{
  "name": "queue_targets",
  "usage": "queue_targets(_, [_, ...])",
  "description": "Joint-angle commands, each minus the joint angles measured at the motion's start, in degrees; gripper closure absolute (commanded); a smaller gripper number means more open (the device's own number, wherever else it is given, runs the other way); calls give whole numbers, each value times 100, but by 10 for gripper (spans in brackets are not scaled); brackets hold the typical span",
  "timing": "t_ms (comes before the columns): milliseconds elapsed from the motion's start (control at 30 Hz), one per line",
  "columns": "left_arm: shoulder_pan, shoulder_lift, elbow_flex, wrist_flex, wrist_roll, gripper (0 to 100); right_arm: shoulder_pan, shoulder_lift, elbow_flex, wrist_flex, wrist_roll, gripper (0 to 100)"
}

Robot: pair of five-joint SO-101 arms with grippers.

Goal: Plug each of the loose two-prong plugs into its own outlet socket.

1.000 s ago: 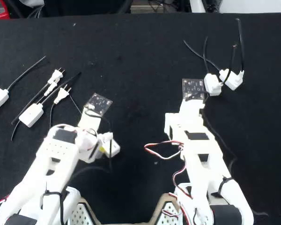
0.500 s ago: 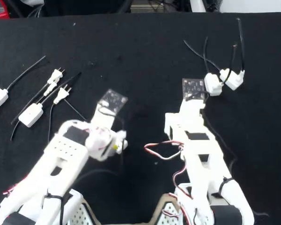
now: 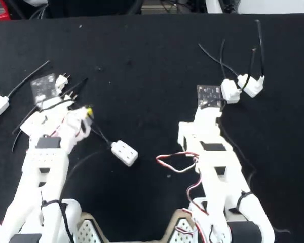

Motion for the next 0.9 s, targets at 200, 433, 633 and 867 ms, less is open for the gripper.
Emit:
queue_targets(200, [-277,211,-84,-396,264,777,105,-189,-400,-123,-70,794])
queue_targets(433, [-356,2040,-1666,870,88,777,105,-189,-400,-123,-70,794])
queue_targets(633, [-409,3358,-2782,1248,97,777,105,-189,-409,-123,-70,794])
queue_targets(867, [-1059,3640,-2782,1793,492,777,105,-198,-418,-123,-70,794])
